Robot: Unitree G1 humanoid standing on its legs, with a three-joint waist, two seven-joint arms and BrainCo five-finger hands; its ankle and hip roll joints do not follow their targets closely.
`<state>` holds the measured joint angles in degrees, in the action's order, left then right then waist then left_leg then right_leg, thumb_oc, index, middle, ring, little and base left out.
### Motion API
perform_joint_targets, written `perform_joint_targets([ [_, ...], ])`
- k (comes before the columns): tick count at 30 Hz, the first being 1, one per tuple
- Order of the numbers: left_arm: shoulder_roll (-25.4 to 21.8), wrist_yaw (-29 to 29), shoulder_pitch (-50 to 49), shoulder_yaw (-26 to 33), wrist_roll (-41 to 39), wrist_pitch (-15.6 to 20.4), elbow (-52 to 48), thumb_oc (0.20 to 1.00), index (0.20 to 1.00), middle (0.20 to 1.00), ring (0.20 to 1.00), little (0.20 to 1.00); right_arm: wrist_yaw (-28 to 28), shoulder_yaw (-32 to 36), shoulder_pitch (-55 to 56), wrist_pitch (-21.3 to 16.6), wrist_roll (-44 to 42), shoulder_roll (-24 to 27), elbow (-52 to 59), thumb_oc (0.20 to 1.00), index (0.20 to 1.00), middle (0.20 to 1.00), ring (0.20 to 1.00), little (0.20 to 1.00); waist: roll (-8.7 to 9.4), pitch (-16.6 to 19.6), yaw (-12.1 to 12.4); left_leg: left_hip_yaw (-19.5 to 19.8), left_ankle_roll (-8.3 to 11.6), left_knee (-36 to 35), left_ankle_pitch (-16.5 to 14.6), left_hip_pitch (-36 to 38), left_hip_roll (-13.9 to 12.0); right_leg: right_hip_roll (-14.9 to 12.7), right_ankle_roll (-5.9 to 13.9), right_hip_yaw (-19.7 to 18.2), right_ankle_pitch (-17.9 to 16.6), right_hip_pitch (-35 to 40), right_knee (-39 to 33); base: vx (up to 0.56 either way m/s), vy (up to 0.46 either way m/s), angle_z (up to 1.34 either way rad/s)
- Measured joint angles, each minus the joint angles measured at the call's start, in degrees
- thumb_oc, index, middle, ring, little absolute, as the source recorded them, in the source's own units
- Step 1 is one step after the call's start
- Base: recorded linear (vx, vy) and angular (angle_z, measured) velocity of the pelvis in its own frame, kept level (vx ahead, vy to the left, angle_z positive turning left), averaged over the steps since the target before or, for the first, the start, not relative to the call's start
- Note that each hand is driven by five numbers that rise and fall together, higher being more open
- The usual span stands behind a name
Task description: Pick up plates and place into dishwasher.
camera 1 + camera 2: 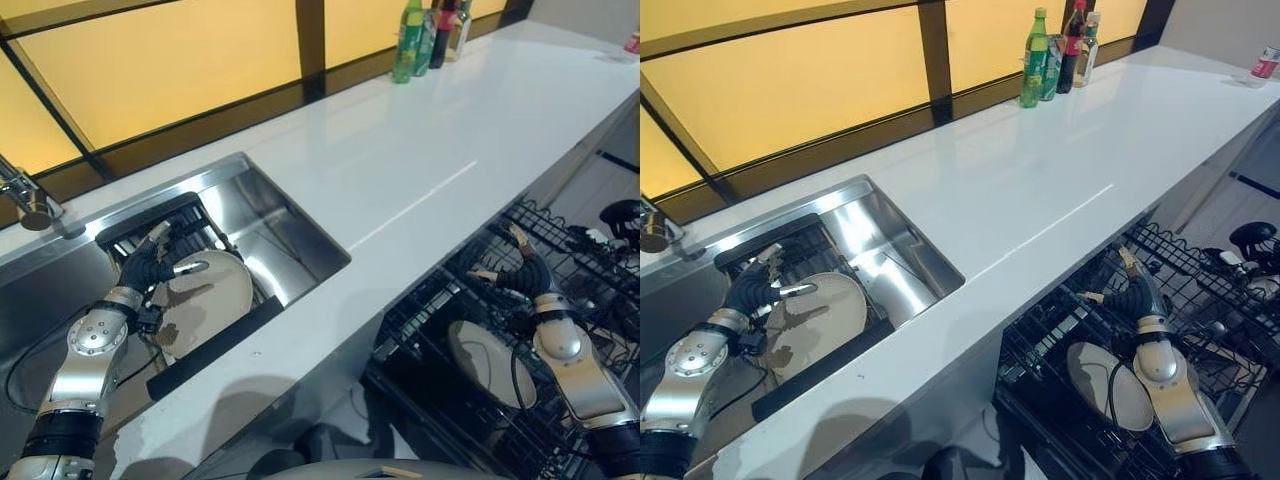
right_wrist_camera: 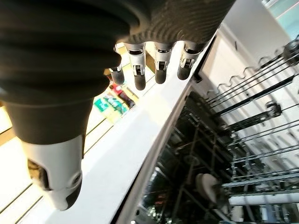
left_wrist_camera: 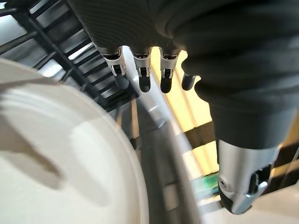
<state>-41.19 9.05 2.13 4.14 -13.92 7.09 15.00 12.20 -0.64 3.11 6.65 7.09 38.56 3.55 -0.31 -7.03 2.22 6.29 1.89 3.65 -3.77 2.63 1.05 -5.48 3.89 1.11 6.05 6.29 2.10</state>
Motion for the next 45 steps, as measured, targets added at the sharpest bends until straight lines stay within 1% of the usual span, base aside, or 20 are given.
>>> perform_joint_targets([
  [2,-0.78,-0.07,0.09,-0.49,0.98,-0.08,0.92,1.0,1.0,1.0,1.0,1.0,-0.12,0.05,0.81,0.1,-0.03,1.03,0.0,1.0,1.0,1.0,1.0,1.0,0.12,-0.44,-0.08,-0.27,-0.02,-0.27,0.02,0.43,-0.05,-0.02,0.01,-0.31,-0.01,0.2,-0.09,0.12,0.079,-0.08],
  [6,-1.49,-0.36,0.06,-0.59,2.09,0.03,3.04,1.0,1.0,1.0,1.0,1.0,-0.77,0.45,3.09,-0.11,-0.04,1.19,0.11,1.0,1.0,1.0,1.0,1.0,0.36,-1.98,-0.14,-1.23,-0.02,-0.96,0.02,1.76,-0.09,-0.21,0.08,-0.68,0.01,1.13,-0.35,0.12,0.085,-0.06],
  [9,-3.09,-1.92,0.01,-0.65,6.02,0.53,5.66,1.0,1.0,1.0,1.0,1.0,-0.89,0.6,4.49,-0.13,-0.73,1.65,0.11,1.0,1.0,1.0,1.0,1.0,0.72,-2.7,-0.5,-1.39,-0.02,-0.95,0.02,1.74,0.05,-0.43,0.22,-0.74,0.0,1.12,-0.36,0.08,0.072,-0.01],
  [11,-4.36,-3.62,0.0,-0.69,8.82,0.77,7.75,1.0,1.0,1.0,1.0,1.0,-0.89,0.62,4.57,-0.32,-1.8,2.97,0.11,1.0,1.0,1.0,1.0,1.0,0.88,-3.38,-1.37,-1.41,-0.02,-0.92,0.02,1.75,0.26,-0.66,0.38,-0.7,-0.02,1.26,-0.37,0.06,0.066,0.02],
  [13,-5.43,-4.81,0.03,-0.67,11.09,0.92,9.36,1.0,1.0,1.0,1.0,1.0,-0.88,0.66,4.64,-0.53,-2.24,3.71,0.14,1.0,1.0,1.0,1.0,1.0,0.98,-3.92,-1.49,-1.49,-0.06,-0.88,0.06,1.77,0.33,-0.8,0.53,-0.75,-0.11,1.24,-0.38,0.06,0.055,-0.02],
  [18,-6.73,-5.28,0.38,-0.88,13.29,1.1,11.85,1.0,1.0,1.0,1.0,1.0,-0.74,0.4,4.87,-0.87,-3.14,4.76,0.2,1.0,1.0,1.0,1.0,1.0,1.15,-4.24,-1.49,-1.53,-0.09,-0.62,0.07,1.8,0.41,-0.88,0.6,-0.73,-0.16,1.41,-0.42,0.08,0.055,0.01],
  [21,-9.75,-5.76,3.03,-3.5,16.13,1.44,15.38,1.0,1.0,1.0,1.0,1.0,-0.56,-0.13,4.7,-0.92,-4.45,5.59,0.21,1.0,1.0,1.0,1.0,1.0,1.34,-4.6,-1.46,-1.56,-0.08,-0.28,0.06,1.8,0.42,-0.84,0.61,-0.7,-0.18,1.54,-0.25,0.03,0.042,0.02],
  [23,-12.03,-5.78,5.88,-6.25,17.31,1.77,17.96,1.0,1.0,1.0,1.0,1.0,0.37,-1.82,4.09,-0.91,-4.77,6.87,0.21,1.0,1.0,1.0,1.0,1.0,1.41,-5.41,-1.48,-1.59,-0.08,0.16,0.06,1.65,0.44,-0.85,0.69,-0.73,-0.23,1.42,0.08,0.0,0.0,0.0],
  [26,-13.32,-5.73,8.86,-7.95,17.6,2.32,19.54,1.0,1.0,1.0,1.0,1.0,1.01,-2.61,3.56,-0.89,-5.61,7.46,0.23,1.0,1.0,1.0,1.0,1.0,1.47,-6.69,-1.46,-1.77,0.07,1.3,-0.05,0.51,0.45,-0.85,0.77,-1.07,-0.26,0.18,1.07,-0.04,-0.003,-0.04],
  [28,-13.82,-5.38,10.27,-8.08,17.54,2.35,20.21,1.0,1.0,1.0,1.0,1.0,1.63,-2.62,2.95,-0.78,-6.14,7.7,0.23,1.0,1.0,1.0,1.0,1.0,1.59,-7.66,-1.46,-1.93,0.07,2.26,-0.05,-0.82,0.46,-0.78,0.79,-1.47,-0.29,-1.31,2.11,-0.03,-0.011,-0.06],
  [34,-14.09,-2.17,11.11,-9.62,16.53,3.84,20.35,1.0,1.0,1.0,1.0,1.0,2.68,-2.64,2.61,-0.58,-6.64,7.91,0.29,1.0,1.0,1.0,1.0,1.0,2.11,-9.3,-1.48,-2.83,0.11,3.85,-0.16,-1.87,0.51,-0.79,0.95,-2.41,-0.39,-2.75,3.69,0.01,-0.005,-0.07],
  [37,-14.05,0.78,11.56,-10.25,13.62,3.88,20.33,1.0,1.0,1.0,1.0,1.0,2.85,-2.65,2.6,-0.22,-6.72,8.06,0.47,1.0,1.0,1.0,1.0,1.0,2.24,-9.41,-1.55,-2.95,-0.53,5.07,-0.88,-2.05,0.41,-0.61,1.01,-2.64,-0.42,-2.73,4.08,0.01,-0.018,-0.05],
  [41,-14.14,7.66,12.01,-10.19,8.86,3.57,20.1,1.0,1.0,1.0,1.0,1.0,3.41,-2.65,2.63,-0.1,-6.73,8.08,0.63,1.0,1.0,1.0,1.0,1.0,2.78,-9.88,-1.44,-3.07,-0.55,6.45,-1.5,-2.37,0.48,-0.66,1.22,-3.08,-0.55,-2.68,4.34,-0.01,-0.024,-0.04],
  [43,-14.94,11.11,12.86,-10.2,7.37,3.01,20.11,1.0,1.0,1.0,1.0,1.0,3.53,-2.65,2.63,-0.01,-6.74,8.1,0.79,1.0,1.0,1.0,1.0,1.0,2.77,-10.11,-1.43,-3.12,-0.78,7.17,-1.9,-2.53,0.5,-0.65,1.29,-3.16,-0.59,-2.63,4.48,0.0,0.0,0.0],
  [45,-16.29,16.07,13.62,-10.36,5.67,1.7,20.18,1.0,1.0,1.0,1.0,1.0,3.61,-2.68,2.65,0.5,-7.23,8.6,1.64,1.0,1.0,1.0,1.0,1.0,2.72,-10.14,-1.43,-3.22,-0.77,7.82,-2.28,-2.71,0.57,-0.68,1.41,-3.38,-0.66,-2.56,4.47,0.0,0.011,-0.04],
])
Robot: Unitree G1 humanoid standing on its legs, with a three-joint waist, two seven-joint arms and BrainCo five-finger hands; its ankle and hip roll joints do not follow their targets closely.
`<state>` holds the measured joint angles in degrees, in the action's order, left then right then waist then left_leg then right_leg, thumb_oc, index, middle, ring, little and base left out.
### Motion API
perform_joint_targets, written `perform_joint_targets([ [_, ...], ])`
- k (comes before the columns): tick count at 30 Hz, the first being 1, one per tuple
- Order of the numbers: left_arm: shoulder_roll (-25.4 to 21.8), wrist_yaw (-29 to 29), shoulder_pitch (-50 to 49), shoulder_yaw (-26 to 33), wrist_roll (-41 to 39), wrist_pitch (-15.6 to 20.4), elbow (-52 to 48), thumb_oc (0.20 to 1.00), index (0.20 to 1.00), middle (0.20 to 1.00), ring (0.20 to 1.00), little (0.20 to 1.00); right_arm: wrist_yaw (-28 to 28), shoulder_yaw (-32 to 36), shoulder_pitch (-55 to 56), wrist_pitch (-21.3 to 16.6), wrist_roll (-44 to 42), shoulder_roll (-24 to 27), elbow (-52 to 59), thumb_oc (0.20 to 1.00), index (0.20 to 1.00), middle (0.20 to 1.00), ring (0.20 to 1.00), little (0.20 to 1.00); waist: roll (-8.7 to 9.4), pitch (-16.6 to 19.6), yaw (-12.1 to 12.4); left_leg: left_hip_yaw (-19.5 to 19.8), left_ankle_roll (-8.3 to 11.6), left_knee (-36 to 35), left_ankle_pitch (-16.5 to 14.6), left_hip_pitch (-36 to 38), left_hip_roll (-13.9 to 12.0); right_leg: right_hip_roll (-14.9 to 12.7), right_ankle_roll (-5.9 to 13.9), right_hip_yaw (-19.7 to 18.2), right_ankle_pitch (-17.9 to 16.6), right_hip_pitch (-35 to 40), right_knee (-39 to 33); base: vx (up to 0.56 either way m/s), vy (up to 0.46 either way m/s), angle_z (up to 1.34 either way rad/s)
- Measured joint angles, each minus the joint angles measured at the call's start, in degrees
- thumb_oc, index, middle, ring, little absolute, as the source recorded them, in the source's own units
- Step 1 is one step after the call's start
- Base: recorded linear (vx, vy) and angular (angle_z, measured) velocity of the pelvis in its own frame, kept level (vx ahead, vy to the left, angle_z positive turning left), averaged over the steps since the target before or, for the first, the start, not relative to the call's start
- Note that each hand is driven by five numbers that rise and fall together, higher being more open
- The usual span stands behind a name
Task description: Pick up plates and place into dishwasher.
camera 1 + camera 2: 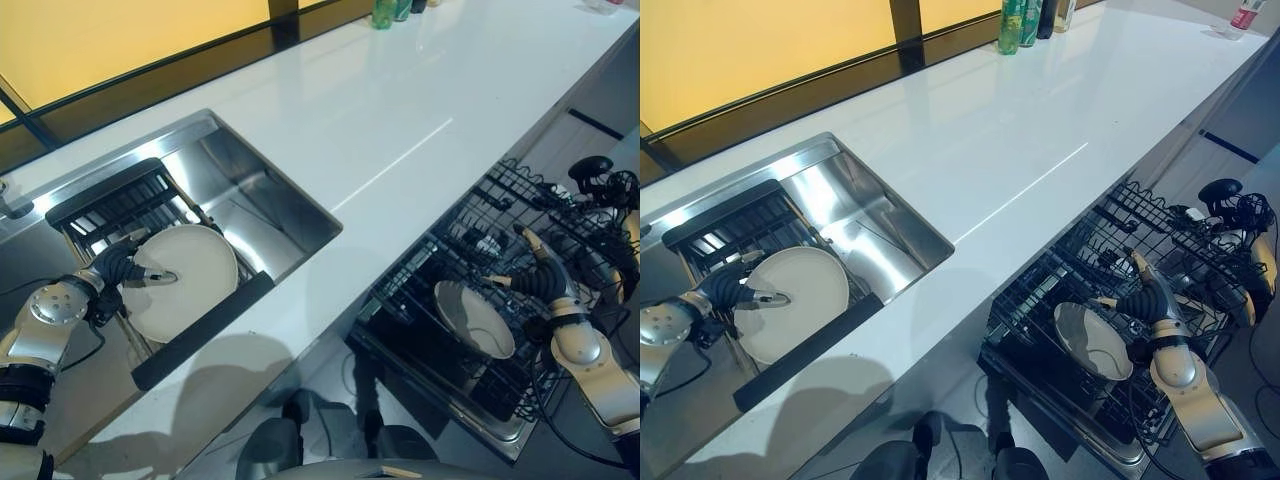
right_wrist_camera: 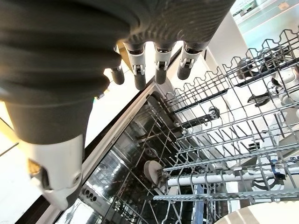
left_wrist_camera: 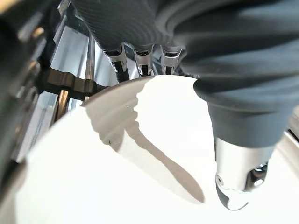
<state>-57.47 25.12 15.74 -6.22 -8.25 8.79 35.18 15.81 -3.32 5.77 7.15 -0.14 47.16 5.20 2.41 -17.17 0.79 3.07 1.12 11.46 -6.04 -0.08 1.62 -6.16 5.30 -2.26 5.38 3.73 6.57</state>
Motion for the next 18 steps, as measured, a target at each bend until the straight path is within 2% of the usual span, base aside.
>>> perform_joint_targets([
  [2,-1.99,3.63,0.86,-1.75,-0.29,-1.17,-0.16,1.0,1.0,1.0,1.0,1.0,0.1,-0.11,0.01,0.46,-0.63,1.23,1.13,1.0,1.0,1.0,1.0,1.0,-0.09,-0.05,0.01,-0.06,-0.12,0.41,-0.15,-0.23,0.13,-0.12,0.17,-0.08,-0.12,0.03,-0.08,0.0,0.0,0.0],
  [7,-3.34,9.25,3.38,-2.62,-0.49,-5.07,-0.1,1.0,1.0,1.0,1.0,1.0,0.22,-1.49,-0.04,1.34,-1.79,3.28,2.02,1.0,1.0,1.0,1.0,1.0,-0.14,-0.05,-0.06,-0.09,-0.14,0.65,-0.14,-0.22,0.65,-0.66,0.47,-0.09,-0.33,0.53,-0.59,0.04,0.024,0.01],
  [15,-4.03,15.48,3.21,-2.76,-7.32,-9.34,-0.19,1.0,1.0,1.0,1.0,1.0,0.19,-1.87,-0.03,2.86,-2.31,3.38,3.47,1.0,1.0,1.0,1.0,1.0,-0.83,0.16,-0.07,-0.08,-0.14,-0.11,-0.15,1.61,1.04,-1.16,0.63,0.22,-0.4,2.6,-1.5,0.02,0.024,0.01],
  [18,-4.18,16.26,2.61,-2.39,-9.77,-9.72,-0.32,1.0,1.0,1.0,1.0,1.0,0.16,-1.86,-0.03,3.21,-2.57,3.43,3.53,1.0,1.0,1.0,1.0,1.0,-1.17,0.35,-0.03,0.03,-0.16,-0.21,-0.14,1.66,1.07,-1.22,0.63,0.42,-0.41,2.73,-1.5,0.0,0.013,0.04],
])
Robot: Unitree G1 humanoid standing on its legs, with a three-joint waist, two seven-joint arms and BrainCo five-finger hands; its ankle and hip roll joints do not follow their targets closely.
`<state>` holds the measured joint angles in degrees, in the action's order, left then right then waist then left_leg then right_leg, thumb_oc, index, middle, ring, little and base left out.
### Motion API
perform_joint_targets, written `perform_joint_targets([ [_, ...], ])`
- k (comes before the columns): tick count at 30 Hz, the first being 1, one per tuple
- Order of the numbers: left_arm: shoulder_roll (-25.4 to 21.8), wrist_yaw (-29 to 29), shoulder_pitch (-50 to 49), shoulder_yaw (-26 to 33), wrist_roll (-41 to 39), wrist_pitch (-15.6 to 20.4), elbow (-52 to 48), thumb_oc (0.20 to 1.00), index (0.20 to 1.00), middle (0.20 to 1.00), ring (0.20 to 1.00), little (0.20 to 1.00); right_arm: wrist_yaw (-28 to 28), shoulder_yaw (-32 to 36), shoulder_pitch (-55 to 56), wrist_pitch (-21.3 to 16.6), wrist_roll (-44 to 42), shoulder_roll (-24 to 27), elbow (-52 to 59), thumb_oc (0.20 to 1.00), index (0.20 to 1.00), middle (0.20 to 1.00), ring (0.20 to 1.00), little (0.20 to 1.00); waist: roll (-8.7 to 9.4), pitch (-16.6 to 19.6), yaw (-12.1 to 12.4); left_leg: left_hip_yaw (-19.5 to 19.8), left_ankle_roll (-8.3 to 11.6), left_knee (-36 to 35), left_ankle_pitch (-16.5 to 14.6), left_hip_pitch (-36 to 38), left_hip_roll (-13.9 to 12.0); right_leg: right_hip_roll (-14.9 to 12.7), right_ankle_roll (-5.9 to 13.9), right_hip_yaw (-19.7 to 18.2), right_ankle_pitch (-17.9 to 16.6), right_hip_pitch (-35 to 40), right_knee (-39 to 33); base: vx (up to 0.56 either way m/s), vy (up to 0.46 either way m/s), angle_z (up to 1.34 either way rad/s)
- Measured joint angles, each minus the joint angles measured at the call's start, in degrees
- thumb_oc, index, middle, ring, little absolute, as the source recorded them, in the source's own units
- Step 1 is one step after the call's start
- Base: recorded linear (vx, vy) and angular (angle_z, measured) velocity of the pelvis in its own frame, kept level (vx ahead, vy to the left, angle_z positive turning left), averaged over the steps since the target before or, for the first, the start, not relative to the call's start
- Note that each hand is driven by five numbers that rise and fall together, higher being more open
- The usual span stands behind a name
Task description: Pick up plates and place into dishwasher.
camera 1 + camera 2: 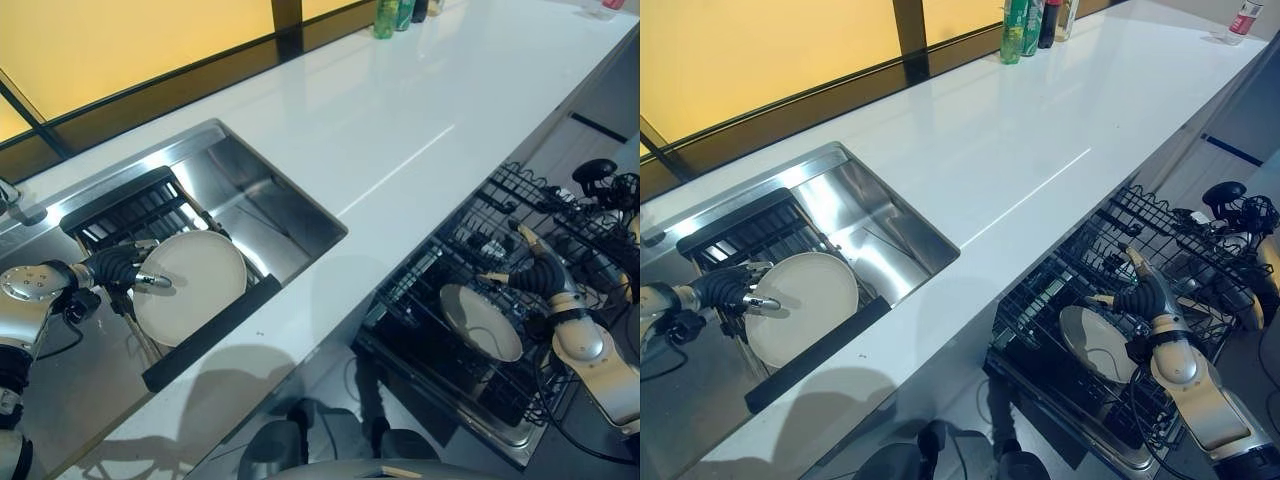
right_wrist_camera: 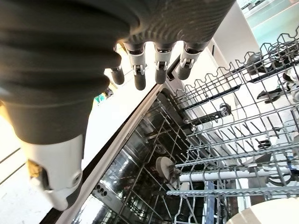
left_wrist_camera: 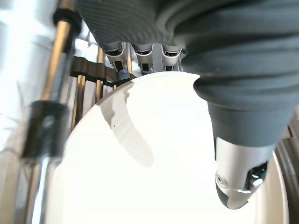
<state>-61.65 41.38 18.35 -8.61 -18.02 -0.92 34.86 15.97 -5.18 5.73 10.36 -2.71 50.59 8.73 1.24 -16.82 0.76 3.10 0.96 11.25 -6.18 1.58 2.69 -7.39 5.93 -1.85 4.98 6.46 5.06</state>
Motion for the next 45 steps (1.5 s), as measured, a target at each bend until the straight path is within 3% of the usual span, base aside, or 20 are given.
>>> perform_joint_targets([
  [8,-2.01,1.94,-5.84,2.6,-8.94,-0.01,-13.41,1.0,1.0,1.0,1.0,1.0,-0.48,0.15,0.33,0.04,-0.35,0.41,0.03,1.0,1.0,1.0,1.0,1.0,-1.17,2.22,0.46,0.33,-0.93,-1.73,0.65,0.87,0.2,-0.32,0.08,0.77,-0.02,0.81,-0.84,-0.02,-0.01,0.04],
  [9,-2.1,3.15,-6.75,2.32,-9.16,-0.11,-15.85,0.947,0.947,0.947,0.947,0.947,-0.49,0.16,0.34,0.02,-0.56,0.58,0.03,1.0,1.0,1.0,1.0,1.0,-1.36,2.75,0.43,0.36,-0.96,-1.84,0.67,0.89,0.26,-0.35,0.09,0.83,-0.02,0.84,-0.94,0.0,0.0,0.0],
  [10,-2.06,4.47,-7.34,1.24,-9.28,-0.21,-17.86,0.805,0.805,0.805,0.805,0.805,-0.54,0.17,0.36,-0.01,-0.86,0.79,0.03,1.0,1.0,1.0,1.0,1.0,-1.55,3.12,0.38,0.37,-0.96,-1.9,0.67,0.91,0.27,-0.36,0.1,0.85,-0.01,0.87,-1.0,0.0,0.0,0.0],
  [12,-2.27,5.55,-7.82,0.81,-9.22,-0.66,-20.16,0.602,0.602,0.602,0.602,0.602,-0.63,0.2,0.81,-0.01,-1.34,1.37,0.03,1.0,1.0,1.0,1.0,1.0,-1.71,3.7,0.3,0.53,-0.97,-1.97,0.68,0.94,0.26,-0.32,0.13,1.01,-0.04,1.12,-1.27,0.0,0.0,0.0],
  [22,-2.76,4.9,-10.85,0.3,-9.76,-2.31,-22.51,0.539,0.539,0.539,0.539,0.539,-0.31,0.19,3.44,0.0,-2.52,2.36,0.01,1.0,1.0,1.0,1.0,1.0,-1.19,6.24,0.25,0.53,-1.43,-3.76,1.2,1.85,0.64,-0.75,0.29,1.11,-0.09,1.61,-2.2,0.0,0.0,0.0],
  [24,-2.81,4.55,-11.0,0.31,-9.85,-2.32,-22.52,0.464,0.464,0.464,0.464,0.464,-0.02,0.19,3.49,0.0,-2.62,2.36,0.01,1.0,1.0,1.0,1.0,1.0,-1.12,6.28,0.22,0.53,-1.47,-3.9,1.23,1.84,0.74,-0.86,0.35,1.15,-0.13,1.62,-2.4,0.0,0.0,0.0],
  [25,-2.84,4.3,-11.03,0.31,-9.83,-2.33,-22.53,0.275,0.275,0.275,0.275,0.275,-0.01,0.19,3.49,-0.01,-2.79,2.36,0.01,1.0,1.0,1.0,1.0,1.0,-1.09,6.3,0.21,0.53,-1.48,-3.98,1.23,1.87,0.75,-0.88,0.35,1.17,-0.13,1.62,-2.44,0.0,0.0,0.0],
  [26,-2.91,3.82,-11.26,0.31,-9.83,-2.33,-22.53,0.2,0.2,0.2,0.2,0.2,-0.01,0.19,3.49,-0.02,-3.15,2.36,0.01,1.0,1.0,1.0,1.0,1.0,-1.06,6.32,0.21,0.53,-1.48,-4.06,1.23,1.88,0.75,-0.88,0.35,1.18,-0.13,1.62,-2.5,0.0,0.0,0.0],
  [31,-3.1,1.35,-13.45,0.85,-9.81,-1.38,-23.37,0.2,0.2,0.2,0.2,0.2,0.05,0.18,3.49,-0.04,-3.52,2.36,-0.07,1.0,1.0,1.0,1.0,1.0,-0.97,6.33,0.18,0.54,-1.51,-4.87,1.26,2.61,0.76,-0.93,0.36,1.33,-0.14,2.37,-3.24,0.0,0.0,0.0],
  [38,-3.15,-7.54,-19.03,2.19,-9.76,4.23,-29.15,0.2,0.2,0.2,0.2,0.2,2.17,0.98,4.27,-0.67,-3.58,2.36,-0.06,1.0,1.0,1.0,1.0,1.0,-0.9,6.33,1.82,0.79,-1.48,-5.7,1.49,2.81,0.74,-0.94,0.35,1.61,-0.15,2.56,-3.93,-0.03,0.0,0.02],
  [45,3.92,-17.81,-27.6,10.67,-4.67,9.6,-34.55,0.2,0.2,0.2,0.2,0.2,6.52,8.28,6.1,-2.06,-3.43,-0.45,0.2,1.0,1.0,1.0,1.0,1.0,-0.11,6.6,3.41,1.96,-1.25,-7.12,2.2,2.57,0.75,-0.89,0.31,2.57,-0.16,2.54,-4.85,-0.07,0.0,0.07],
])
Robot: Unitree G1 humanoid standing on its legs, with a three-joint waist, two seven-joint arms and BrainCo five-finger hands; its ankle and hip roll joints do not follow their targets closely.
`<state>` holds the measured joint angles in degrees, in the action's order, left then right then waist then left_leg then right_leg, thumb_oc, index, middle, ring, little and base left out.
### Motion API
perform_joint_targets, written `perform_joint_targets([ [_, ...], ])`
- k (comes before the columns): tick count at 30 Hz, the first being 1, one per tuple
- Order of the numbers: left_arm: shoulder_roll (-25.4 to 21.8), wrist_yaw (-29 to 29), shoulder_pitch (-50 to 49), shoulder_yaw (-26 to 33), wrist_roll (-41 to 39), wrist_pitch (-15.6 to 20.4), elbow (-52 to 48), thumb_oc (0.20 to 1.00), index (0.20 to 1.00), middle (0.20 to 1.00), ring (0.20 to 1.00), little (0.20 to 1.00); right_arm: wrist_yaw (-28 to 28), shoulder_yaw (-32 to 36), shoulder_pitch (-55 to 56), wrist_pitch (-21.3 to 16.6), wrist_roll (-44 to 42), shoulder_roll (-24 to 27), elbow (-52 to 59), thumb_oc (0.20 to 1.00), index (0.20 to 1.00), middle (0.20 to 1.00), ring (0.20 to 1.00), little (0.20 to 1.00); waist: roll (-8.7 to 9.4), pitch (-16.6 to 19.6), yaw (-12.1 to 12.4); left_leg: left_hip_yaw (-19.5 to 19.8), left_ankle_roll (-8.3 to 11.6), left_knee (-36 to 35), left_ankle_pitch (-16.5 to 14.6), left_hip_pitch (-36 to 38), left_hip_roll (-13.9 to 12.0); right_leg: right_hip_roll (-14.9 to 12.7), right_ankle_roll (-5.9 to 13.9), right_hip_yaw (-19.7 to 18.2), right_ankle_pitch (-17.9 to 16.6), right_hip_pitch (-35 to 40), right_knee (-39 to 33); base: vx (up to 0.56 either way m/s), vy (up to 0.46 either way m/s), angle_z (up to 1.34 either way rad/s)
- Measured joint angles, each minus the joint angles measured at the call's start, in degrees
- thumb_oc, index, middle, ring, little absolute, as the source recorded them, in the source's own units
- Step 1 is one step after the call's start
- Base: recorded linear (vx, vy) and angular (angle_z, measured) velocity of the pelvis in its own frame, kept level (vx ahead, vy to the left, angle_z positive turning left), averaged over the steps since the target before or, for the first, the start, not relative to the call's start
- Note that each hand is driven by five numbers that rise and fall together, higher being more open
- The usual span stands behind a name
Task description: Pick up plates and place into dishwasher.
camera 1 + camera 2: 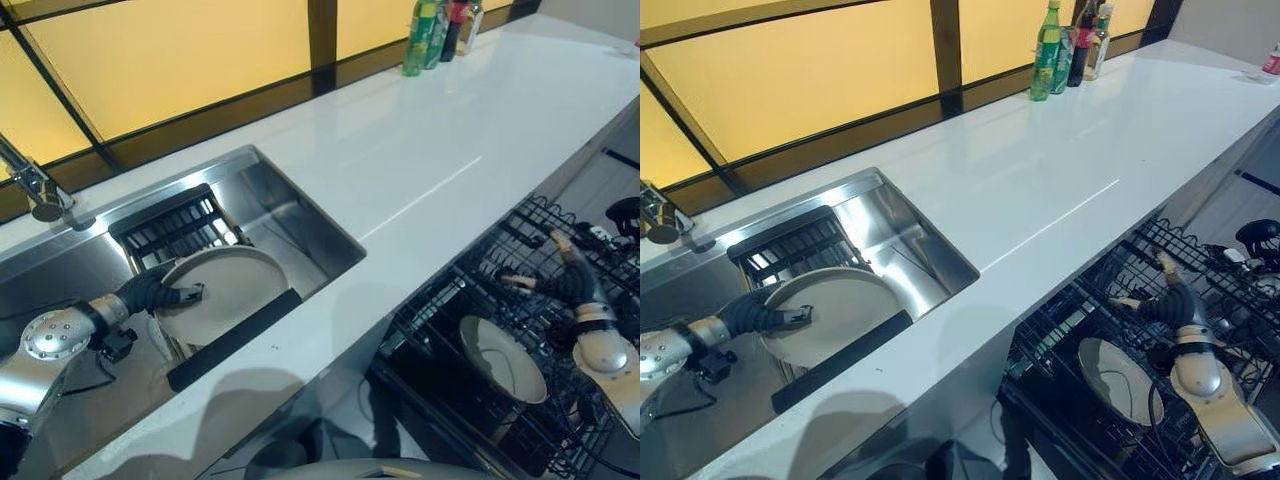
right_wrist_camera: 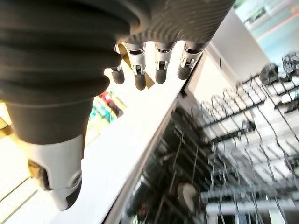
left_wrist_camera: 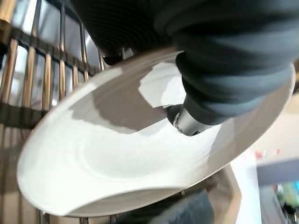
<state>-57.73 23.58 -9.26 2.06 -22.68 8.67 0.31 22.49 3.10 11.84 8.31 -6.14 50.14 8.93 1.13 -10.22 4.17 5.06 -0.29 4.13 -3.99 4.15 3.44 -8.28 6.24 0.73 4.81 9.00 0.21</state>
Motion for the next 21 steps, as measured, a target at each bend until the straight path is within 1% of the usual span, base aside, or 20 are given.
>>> perform_joint_targets([
  [2,2.4,-2.38,-0.85,3.37,2.38,1.34,-0.85,0.2,0.2,0.2,0.2,0.2,1.05,2.02,-0.08,-0.93,0.36,-2.52,0.01,1.0,1.0,1.0,1.0,1.0,0.4,0.34,0.94,0.26,0.01,-0.59,0.28,0.03,-0.04,0.01,-0.01,0.21,0.0,-0.04,-0.26,-0.11,-0.024,0.04],
  [3,2.82,-4.18,-0.9,4.44,3.98,2.3,-1.36,0.2,0.2,0.2,0.2,0.2,1.47,2.2,-0.07,-1.14,0.64,-3.08,0.02,1.0,1.0,1.0,1.0,1.0,0.57,0.47,1.48,0.33,0.02,-0.74,0.31,0.02,-0.04,0.01,-0.01,0.27,0.0,-0.01,-0.45,-0.11,-0.022,0.03],
  [6,3.07,-10.37,-0.91,7.79,8.12,6.37,-1.79,0.2,0.2,0.2,0.2,0.2,1.83,2.89,-0.35,-1.8,2.3,-4.58,0.39,1.0,1.0,1.0,1.0,1.0,0.9,0.87,1.78,0.79,0.02,-1.03,0.4,-0.18,0.03,-0.02,-0.01,0.57,0.0,0.06,-0.67,-0.12,-0.029,0.08],
  [9,3.6,-16.89,-0.99,13.25,13.17,9.86,-2.45,0.2,0.2,0.2,0.2,0.2,2.02,3.38,-0.36,-2.04,3.07,-5.4,2.14,1.0,1.0,1.0,1.0,1.0,1.29,1.47,1.71,1.61,0.21,-1.14,0.58,-0.83,-0.02,0.11,-0.02,1.41,-0.01,-0.03,-1.15,-0.11,-0.033,0.14],
  [12,4.46,-23.12,-1.0,16.96,17.22,13.47,-4.49,0.2,0.2,0.2,0.2,0.2,3.23,3.76,-0.56,-2.62,4.5,-6.61,2.46,1.0,1.0,1.0,1.0,1.0,1.36,2.43,2.43,1.99,0.29,-1.44,0.7,-0.91,-0.06,0.19,-0.04,1.59,-0.02,0.07,-1.48,-0.13,-0.045,0.06],
  [14,5.35,-26.3,-0.96,17.75,18.73,15.39,-5.75,0.2,0.2,0.2,0.2,0.2,4.09,3.8,-0.6,-2.9,4.51,-6.76,2.47,1.0,1.0,1.0,1.0,1.0,1.33,3.12,2.94,2.18,0.29,-1.58,0.7,-0.87,-0.03,0.18,-0.04,1.72,-0.01,0.33,-1.76,-0.15,-0.05,0.07],
  [16,5.53,-29.74,-0.85,17.75,21.32,17.15,-6.18,0.2,0.2,0.2,0.2,0.2,5.23,3.8,-1.57,-3.29,4.99,-7.06,2.47,1.0,1.0,1.0,1.0,1.0,1.42,3.77,2.91,3.06,0.47,-1.68,0.87,-0.93,0.0,0.25,-0.04,2.15,0.0,0.68,-1.92,-0.13,-0.046,0.16],
  [19,5.78,-33.38,-0.78,17.75,23.88,18.33,-7.22,0.2,0.2,0.2,0.2,0.2,6.3,4.04,-3.55,-4.89,5.04,-7.14,3.64,1.0,1.0,1.0,1.0,1.0,1.63,4.47,3.02,3.53,0.75,-2.46,1.51,-0.98,-0.14,0.47,-0.1,2.29,0.02,0.64,-2.2,-0.12,-0.045,0.1],
  [21,6.0,-35.19,-0.67,17.74,25.82,19.83,-8.46,0.2,0.2,0.2,0.2,0.2,6.42,4.05,-4.15,-6.54,5.47,-7.14,5.58,1.0,1.0,1.0,1.0,1.0,1.72,4.98,3.07,3.94,0.84,-2.76,1.75,-1.1,-0.19,0.57,-0.12,2.5,0.03,0.59,-2.21,-0.14,-0.057,0.11],
])
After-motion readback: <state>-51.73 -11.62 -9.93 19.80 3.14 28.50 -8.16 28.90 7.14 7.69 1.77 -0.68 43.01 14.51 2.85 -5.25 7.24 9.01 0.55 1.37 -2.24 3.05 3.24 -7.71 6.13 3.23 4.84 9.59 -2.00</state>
